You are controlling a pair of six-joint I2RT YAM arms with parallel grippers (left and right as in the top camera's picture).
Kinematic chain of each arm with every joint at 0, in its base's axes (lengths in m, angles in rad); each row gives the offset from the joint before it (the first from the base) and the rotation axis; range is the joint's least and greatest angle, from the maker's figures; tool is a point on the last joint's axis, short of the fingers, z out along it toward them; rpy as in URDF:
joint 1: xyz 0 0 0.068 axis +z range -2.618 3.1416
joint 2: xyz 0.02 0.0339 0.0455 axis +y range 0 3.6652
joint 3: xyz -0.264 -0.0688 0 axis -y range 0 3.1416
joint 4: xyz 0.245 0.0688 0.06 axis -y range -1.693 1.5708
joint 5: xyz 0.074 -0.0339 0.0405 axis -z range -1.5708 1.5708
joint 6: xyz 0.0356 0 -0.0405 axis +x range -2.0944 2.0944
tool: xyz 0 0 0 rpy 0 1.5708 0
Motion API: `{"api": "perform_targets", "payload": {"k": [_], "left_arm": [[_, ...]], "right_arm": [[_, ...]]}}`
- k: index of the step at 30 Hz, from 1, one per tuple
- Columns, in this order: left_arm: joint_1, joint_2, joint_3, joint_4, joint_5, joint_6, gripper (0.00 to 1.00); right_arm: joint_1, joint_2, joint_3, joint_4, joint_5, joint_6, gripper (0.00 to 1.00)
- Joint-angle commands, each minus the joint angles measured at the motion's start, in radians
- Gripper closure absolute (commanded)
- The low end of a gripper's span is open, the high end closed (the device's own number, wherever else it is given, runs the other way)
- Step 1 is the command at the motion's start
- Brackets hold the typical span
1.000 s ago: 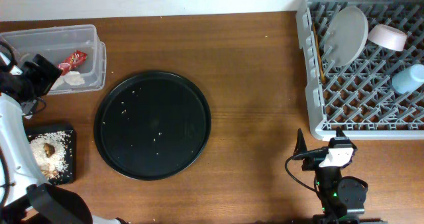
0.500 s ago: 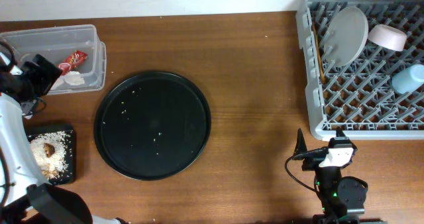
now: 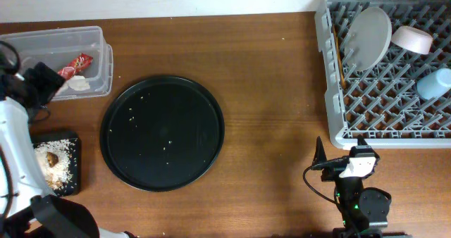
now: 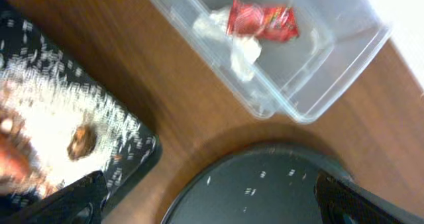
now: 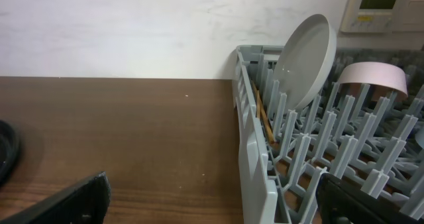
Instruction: Sort waste into correct bins and load items into the dishwasher rack
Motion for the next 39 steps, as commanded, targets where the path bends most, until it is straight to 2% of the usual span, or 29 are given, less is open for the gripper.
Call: {"api": "perform_targets", "payload": {"k": [1,4,8,12,17,21,28,35,39], "left_arm": [[-0.057,-0.031,0.000,-0.060,-0.054,-0.005,0.01],[-0.110,-0.061,-0.038,-0.110,-0.056,0.071,0.01],[-0.160,-0.092,-0.166,-0.074,-0.058,0.179,0.01],[-0.204,-0.160,-0.392,0.083,-0.054,0.180,0.01],[-0.275,-0.290,-0.739,0.417,-0.046,0.205,0.01],[-0.313,-0.393,-0.937,0.596,-0.037,0.207,0.01],[-0.322,-0.572,-1.178,0.775,-0.005,0.225,0.01],[-0.322,-0.697,-1.318,0.802,-0.028,0.225,0.01],[-0.339,-0.787,-1.422,1.009,0.003,0.249,0.01]], "right_arm": [[-0.006,-0.009,-0.005,-0.007,0.017,-0.006,0.02],[-0.006,-0.009,-0.005,-0.007,0.017,-0.006,0.02],[-0.006,-0.009,-0.005,-0.007,0.017,-0.006,0.02],[-0.006,-0.009,-0.005,-0.007,0.017,-0.006,0.02],[-0.006,-0.009,-0.005,-0.007,0.017,-0.006,0.02],[-0.006,-0.009,-0.005,-0.007,0.017,-0.006,0.02],[-0.006,-0.009,-0.005,-0.007,0.017,-0.006,0.02],[-0.006,-0.009,-0.005,-0.007,0.017,-0.006,0.02],[-0.006,-0.009,-0.005,-0.007,0.017,-0.006,0.02]]}}
